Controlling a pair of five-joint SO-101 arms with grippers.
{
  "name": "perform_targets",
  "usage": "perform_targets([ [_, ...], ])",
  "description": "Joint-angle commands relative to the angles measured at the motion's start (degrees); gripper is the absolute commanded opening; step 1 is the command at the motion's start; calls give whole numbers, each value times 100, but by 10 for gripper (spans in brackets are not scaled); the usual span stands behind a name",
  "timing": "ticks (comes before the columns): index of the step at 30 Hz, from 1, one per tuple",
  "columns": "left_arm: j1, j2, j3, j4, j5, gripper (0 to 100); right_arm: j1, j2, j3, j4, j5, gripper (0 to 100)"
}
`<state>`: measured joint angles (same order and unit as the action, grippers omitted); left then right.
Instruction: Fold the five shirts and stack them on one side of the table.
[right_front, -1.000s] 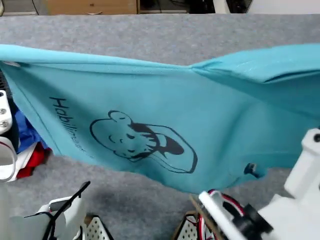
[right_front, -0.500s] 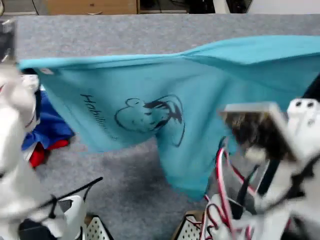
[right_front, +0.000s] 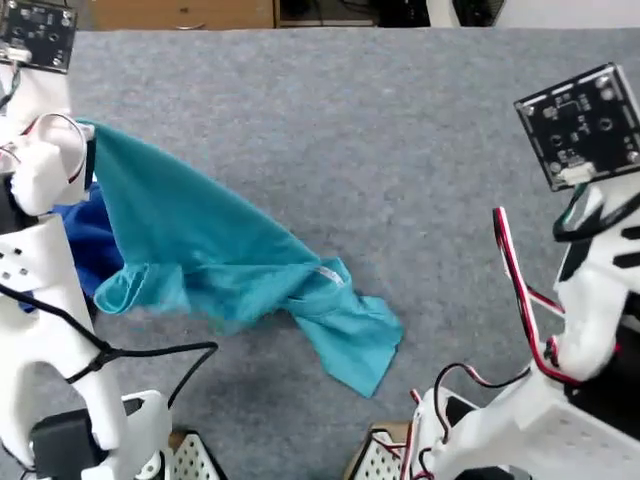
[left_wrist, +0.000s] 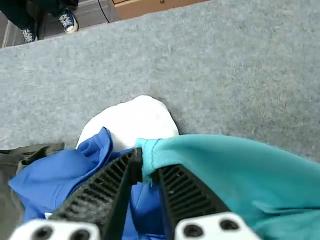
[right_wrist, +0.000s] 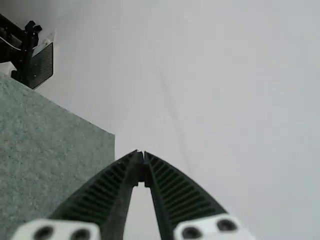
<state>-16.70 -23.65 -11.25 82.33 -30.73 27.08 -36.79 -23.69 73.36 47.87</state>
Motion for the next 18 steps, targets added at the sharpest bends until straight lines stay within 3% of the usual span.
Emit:
perform_targets([
  [1, -18, -57, -220, -97, -9, 19, -198, 40, 224, -141, 0, 2],
  [5, -62, 4, 360, -123, -18, 19, -655, -4, 989, 9, -9, 2],
  [9, -229, 4, 1705, -554, -35, 19, -1270, -40, 2097, 176, -105, 2],
  [14, -1046, 154, 3191, -2075, -255, 21, -1824, -13, 3327, 185, -431, 2],
  [18, -1829, 567, 3323, -2400, -949, 21, -2563, -13, 4233, 193, -712, 2],
])
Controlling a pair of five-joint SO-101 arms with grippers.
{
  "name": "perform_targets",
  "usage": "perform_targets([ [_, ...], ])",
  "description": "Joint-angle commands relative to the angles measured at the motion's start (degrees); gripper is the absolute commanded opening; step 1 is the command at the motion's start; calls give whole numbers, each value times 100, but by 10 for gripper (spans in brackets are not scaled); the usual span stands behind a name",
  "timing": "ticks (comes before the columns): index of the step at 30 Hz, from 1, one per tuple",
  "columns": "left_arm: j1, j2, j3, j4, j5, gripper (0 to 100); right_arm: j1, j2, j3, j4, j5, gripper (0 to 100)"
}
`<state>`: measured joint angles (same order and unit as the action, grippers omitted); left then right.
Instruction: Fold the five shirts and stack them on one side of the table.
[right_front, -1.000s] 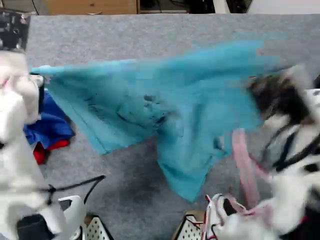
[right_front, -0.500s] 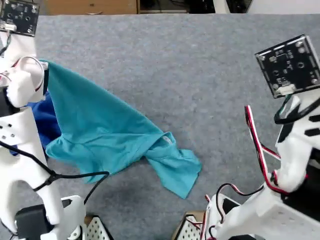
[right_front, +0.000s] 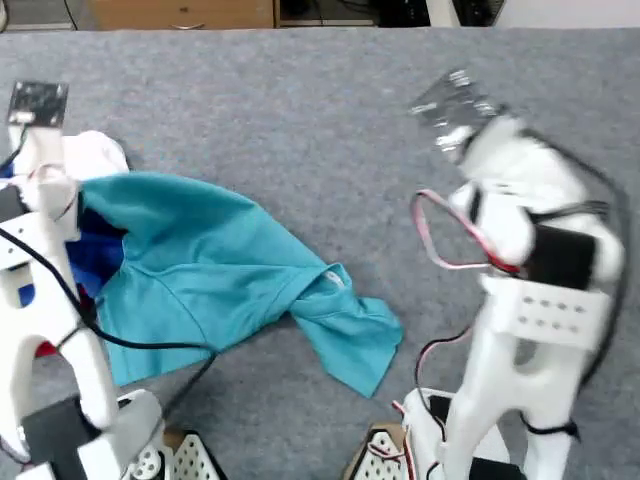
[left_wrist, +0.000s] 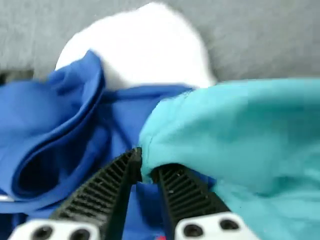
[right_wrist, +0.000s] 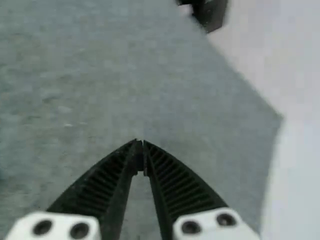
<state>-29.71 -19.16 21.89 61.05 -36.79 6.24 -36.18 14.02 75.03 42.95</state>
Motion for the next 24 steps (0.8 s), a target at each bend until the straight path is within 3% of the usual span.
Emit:
perform_targets([
  [1, -721, 224, -97, -281, -422, 21, -699, -75, 655, 26, -316, 2],
  [7, -1521, 892, -967, -308, -633, 19, -2457, -57, 1578, 9, -835, 2],
  [12, -1662, 1552, -1591, -281, -615, 19, -3952, 426, 2070, -492, -1020, 2],
  [17, -1662, 2062, -1943, -264, -607, 19, -4778, 1675, 1974, -1073, -1134, 2],
  [24, -1653, 2149, -1925, -264, -607, 19, -5640, 3169, 1156, -914, -1099, 20],
])
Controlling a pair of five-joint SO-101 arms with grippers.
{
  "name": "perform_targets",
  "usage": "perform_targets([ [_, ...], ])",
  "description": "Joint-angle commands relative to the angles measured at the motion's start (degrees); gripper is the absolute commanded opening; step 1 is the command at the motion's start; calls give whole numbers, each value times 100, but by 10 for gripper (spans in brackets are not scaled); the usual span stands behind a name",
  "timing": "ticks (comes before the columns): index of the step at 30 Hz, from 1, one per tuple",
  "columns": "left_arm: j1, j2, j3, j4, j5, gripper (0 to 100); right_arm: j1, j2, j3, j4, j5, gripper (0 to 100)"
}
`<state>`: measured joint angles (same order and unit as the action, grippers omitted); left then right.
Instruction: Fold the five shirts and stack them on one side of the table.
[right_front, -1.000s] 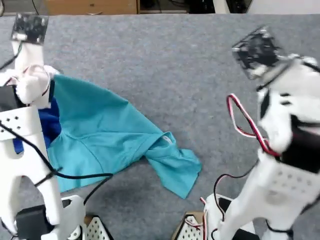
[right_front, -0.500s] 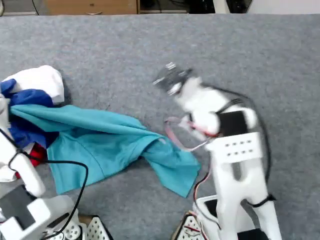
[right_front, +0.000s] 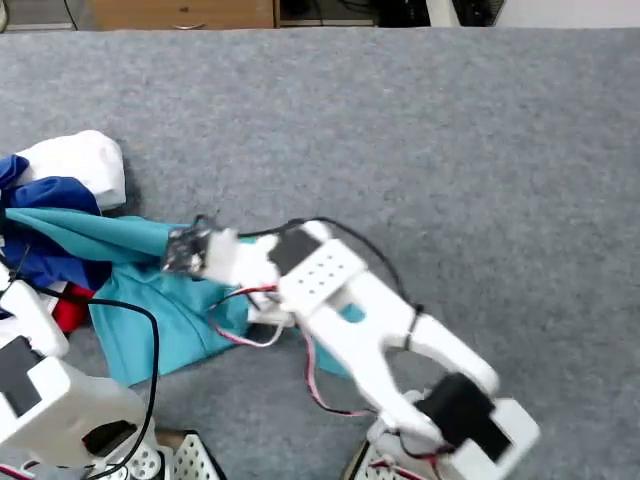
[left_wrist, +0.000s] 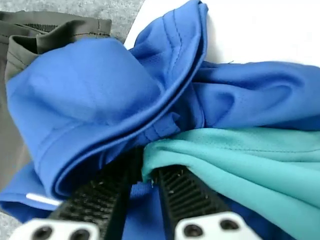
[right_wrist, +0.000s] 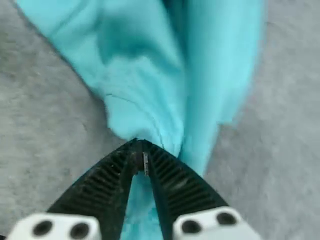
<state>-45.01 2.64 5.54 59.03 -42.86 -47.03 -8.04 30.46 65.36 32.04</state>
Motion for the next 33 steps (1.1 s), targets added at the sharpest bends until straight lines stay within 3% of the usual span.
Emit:
perform_targets([
  [1, -123, -31, -308, -62, 0, 19, -391, 497, -611, 149, -26, 45],
  [6, -105, -31, -316, -79, 0, 19, -558, 875, -1235, 712, -44, 165],
  [12, -97, -31, -316, -70, 0, 19, -532, 954, -1842, 1433, -44, 191],
  [23, -9, -180, -378, 0, 9, 19, 409, 2044, -1771, 325, 0, 187],
  [25, 9, -338, -387, 167, 9, 19, 505, 2149, -1771, 308, 9, 148],
  [28, 176, -646, -387, 413, 9, 19, 611, 2202, -1771, 299, 281, 0],
  [33, 510, -1200, -387, 765, 9, 19, 1130, 2193, -1930, 607, 554, 2],
])
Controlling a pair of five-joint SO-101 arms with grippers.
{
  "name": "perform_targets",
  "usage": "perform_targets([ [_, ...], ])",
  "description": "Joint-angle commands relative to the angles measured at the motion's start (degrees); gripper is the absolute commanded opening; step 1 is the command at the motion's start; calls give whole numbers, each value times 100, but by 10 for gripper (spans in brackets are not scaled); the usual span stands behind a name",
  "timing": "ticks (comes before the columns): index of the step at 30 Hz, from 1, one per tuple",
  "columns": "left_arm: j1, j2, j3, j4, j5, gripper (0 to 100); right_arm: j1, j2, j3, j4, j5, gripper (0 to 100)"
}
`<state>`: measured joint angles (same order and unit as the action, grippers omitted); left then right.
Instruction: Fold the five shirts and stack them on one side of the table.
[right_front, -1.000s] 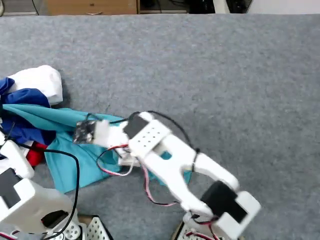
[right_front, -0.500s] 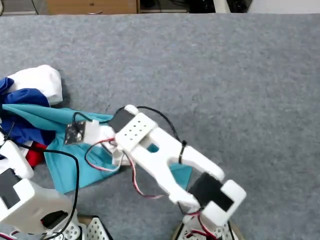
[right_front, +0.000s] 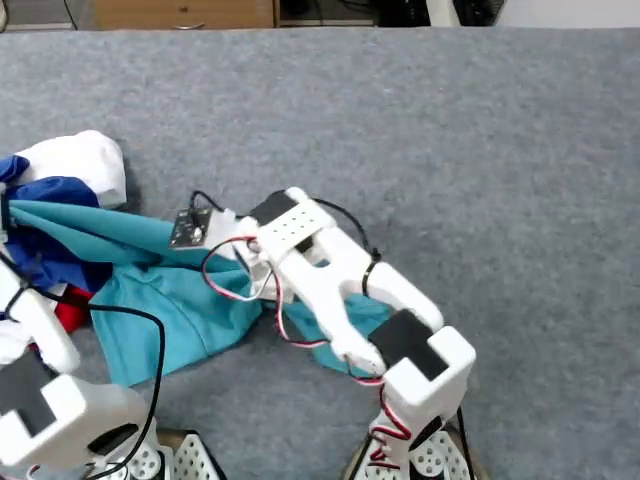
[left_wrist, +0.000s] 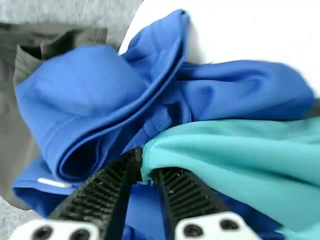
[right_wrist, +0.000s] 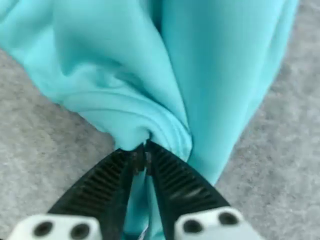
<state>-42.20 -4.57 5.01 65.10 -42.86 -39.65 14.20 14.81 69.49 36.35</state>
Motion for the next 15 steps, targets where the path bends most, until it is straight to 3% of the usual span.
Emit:
perform_targets([
  [1, 316, -585, -334, 229, 9, 19, 567, -31, -453, 273, 132, 2],
  [8, 1108, -1147, -316, 879, 9, 19, 2035, -13, -1376, 677, 545, 2],
  [15, 2752, -1262, -281, 1503, 563, 19, 3380, 207, -1965, 457, 1099, 2],
])
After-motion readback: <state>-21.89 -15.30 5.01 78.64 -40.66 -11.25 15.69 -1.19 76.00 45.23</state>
